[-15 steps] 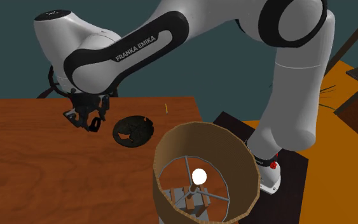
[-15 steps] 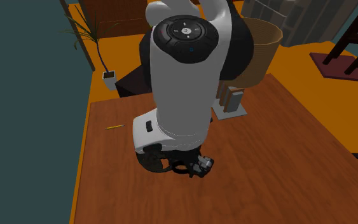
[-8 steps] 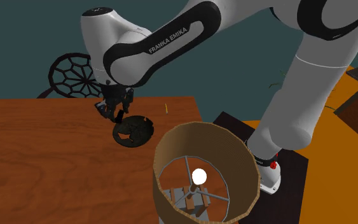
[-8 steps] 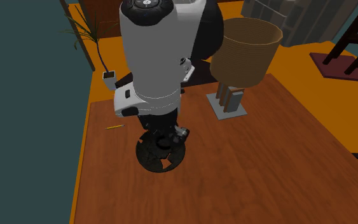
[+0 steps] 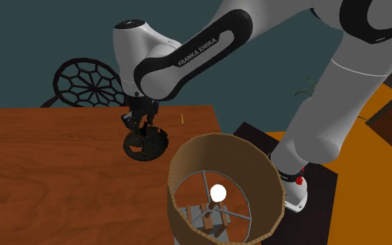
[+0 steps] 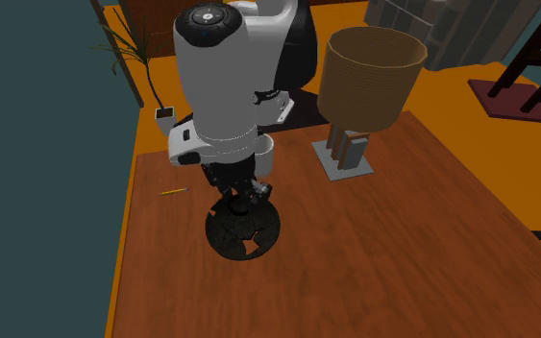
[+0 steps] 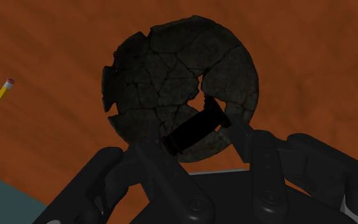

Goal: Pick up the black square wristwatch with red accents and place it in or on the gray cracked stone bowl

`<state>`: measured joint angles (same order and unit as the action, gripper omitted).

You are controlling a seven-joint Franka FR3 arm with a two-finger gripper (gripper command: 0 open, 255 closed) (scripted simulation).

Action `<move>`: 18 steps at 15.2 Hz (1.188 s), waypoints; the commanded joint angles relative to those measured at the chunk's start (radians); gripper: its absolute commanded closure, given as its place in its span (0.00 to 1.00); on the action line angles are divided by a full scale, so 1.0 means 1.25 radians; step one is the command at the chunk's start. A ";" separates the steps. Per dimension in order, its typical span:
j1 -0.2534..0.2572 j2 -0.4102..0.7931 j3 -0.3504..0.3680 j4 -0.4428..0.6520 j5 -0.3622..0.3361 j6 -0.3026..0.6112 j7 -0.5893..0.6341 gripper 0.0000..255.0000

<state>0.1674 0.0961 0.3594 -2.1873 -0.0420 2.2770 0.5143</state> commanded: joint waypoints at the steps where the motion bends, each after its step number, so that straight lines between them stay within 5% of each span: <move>1: 0.000 0.012 -0.001 -0.008 -0.006 0.020 0.003 1.00; 9: 0.006 0.072 -0.009 -0.032 -0.039 0.099 0.026 1.00; 17: 0.006 0.074 -0.009 -0.032 -0.040 0.101 0.027 1.00; 18: 0.006 0.074 -0.009 -0.032 -0.040 0.101 0.027 0.00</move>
<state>0.1754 0.1884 0.3482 -2.2273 -0.0923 2.4028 0.5477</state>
